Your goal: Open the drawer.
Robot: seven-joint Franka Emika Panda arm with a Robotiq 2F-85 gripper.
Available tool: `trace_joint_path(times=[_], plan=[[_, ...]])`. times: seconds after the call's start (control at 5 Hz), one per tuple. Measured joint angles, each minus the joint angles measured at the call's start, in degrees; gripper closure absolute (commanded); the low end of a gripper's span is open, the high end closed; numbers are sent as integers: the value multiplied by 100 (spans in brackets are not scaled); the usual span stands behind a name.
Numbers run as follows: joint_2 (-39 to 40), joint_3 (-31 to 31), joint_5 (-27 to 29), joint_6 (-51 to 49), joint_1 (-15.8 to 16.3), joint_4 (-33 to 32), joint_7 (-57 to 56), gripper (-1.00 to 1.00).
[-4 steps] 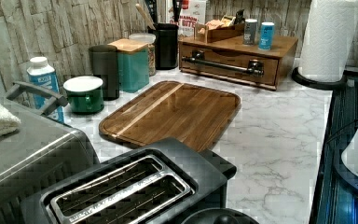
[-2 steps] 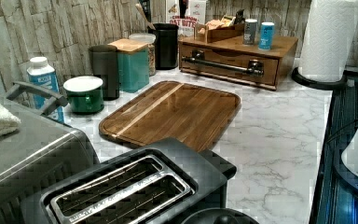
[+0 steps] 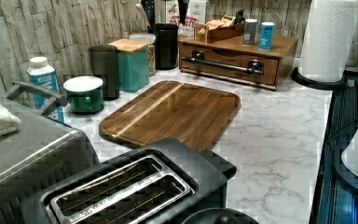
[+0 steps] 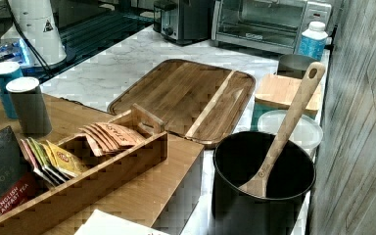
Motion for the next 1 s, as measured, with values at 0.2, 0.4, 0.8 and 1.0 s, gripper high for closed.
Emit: trace_joint_path(times=[0.2,0.4,0.8,1.0], plan=[[-258,-101,-59,180,-25,-470,-1410,-100],[-331,-280,-60,248,-57,-627,-2568,-100],[-308,-639,-54,1151,-384,-705,-2957,-100],[-207,-815,-54,1495,-698,-705,-3284,-100]])
